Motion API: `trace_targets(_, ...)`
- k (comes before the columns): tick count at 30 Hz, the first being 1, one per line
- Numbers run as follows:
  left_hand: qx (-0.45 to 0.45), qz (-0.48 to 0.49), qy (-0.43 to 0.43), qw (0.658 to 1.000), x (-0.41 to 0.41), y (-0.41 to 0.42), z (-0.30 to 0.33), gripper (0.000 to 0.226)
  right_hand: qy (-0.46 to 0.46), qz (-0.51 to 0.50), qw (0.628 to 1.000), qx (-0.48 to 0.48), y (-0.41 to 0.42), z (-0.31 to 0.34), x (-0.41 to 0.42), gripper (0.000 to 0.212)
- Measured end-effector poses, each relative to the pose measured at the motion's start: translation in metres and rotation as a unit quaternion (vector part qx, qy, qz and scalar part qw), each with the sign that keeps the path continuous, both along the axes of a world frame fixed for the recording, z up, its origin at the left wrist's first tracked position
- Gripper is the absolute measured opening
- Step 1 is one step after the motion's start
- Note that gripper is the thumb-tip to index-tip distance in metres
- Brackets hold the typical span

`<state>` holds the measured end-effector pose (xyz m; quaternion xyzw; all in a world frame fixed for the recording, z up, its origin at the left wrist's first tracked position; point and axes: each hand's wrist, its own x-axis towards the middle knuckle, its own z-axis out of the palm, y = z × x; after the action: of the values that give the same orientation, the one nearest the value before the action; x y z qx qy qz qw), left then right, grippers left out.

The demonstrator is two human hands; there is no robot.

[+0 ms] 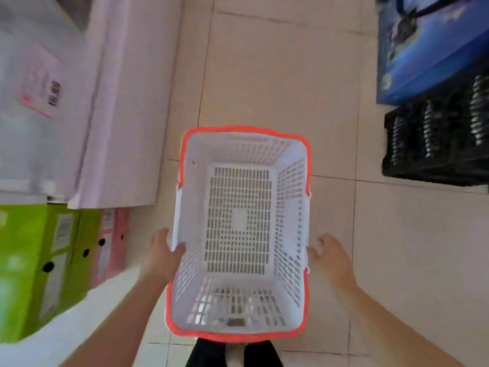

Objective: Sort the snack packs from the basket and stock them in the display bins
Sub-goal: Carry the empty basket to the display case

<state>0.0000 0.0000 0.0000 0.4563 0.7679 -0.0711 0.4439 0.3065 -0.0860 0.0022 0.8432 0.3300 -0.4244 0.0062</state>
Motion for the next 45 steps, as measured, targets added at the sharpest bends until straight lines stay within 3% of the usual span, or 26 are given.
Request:
trace_targets(2, 0.016, 0.016, 0.014, 1.000, -0.001, 0.006, -0.033, 0.058, 0.001, -0.078, 0.997, -0.004, 0.005, -0.038, 0.004, 0.051)
trace_targets(4, 0.007, 0.045, 0.003, 0.999, -0.002, 0.013, -0.057, 0.044, 0.047, -0.135, 0.990, -0.015, 0.014, -0.065, 0.003, 0.057)
trace_targets(6, -0.018, 0.082, -0.030, 0.996, -0.003, 0.008, -0.074, 0.031, 0.077, -0.187, 0.979, -0.019, 0.013, -0.090, 0.000, 0.048)
trace_targets(10, -0.033, 0.186, -0.080, 0.979, -0.008, 0.004, -0.096, 0.026, 0.096, -0.287, 0.953, -0.008, 0.013, -0.112, -0.002, 0.028)
trace_targets(15, -0.041, 0.190, -0.103, 0.976, -0.009, 0.007, -0.079, 0.017, 0.113, -0.304, 0.946, -0.008, 0.017, -0.090, 0.000, 0.023)
trace_targets(18, -0.023, 0.170, -0.088, 0.981, -0.005, 0.011, -0.036, 0.009, 0.121, -0.310, 0.943, 0.009, 0.016, -0.046, 0.008, 0.024)
trace_targets(21, -0.004, 0.155, -0.096, 0.983, 0.006, 0.017, 0.030, 0.017, 0.134, -0.317, 0.938, 0.029, 0.019, 0.024, 0.022, 0.022)
trace_targets(33, 0.123, 0.127, -0.139, 0.974, 0.086, 0.055, 0.370, 0.007, 0.134, -0.294, 0.933, 0.155, 0.058, 0.354, 0.102, 0.022)
trace_targets(38, 0.156, 0.083, -0.155, 0.972, 0.101, 0.081, 0.439, 0.005, 0.146, -0.313, 0.921, 0.179, 0.074, 0.423, 0.114, 0.023)
trace_targets(45, 0.184, 0.081, -0.197, 0.960, 0.124, 0.158, 0.467, 0.003, 0.154, -0.307, 0.914, 0.218, 0.148, 0.456, 0.138, 0.028)
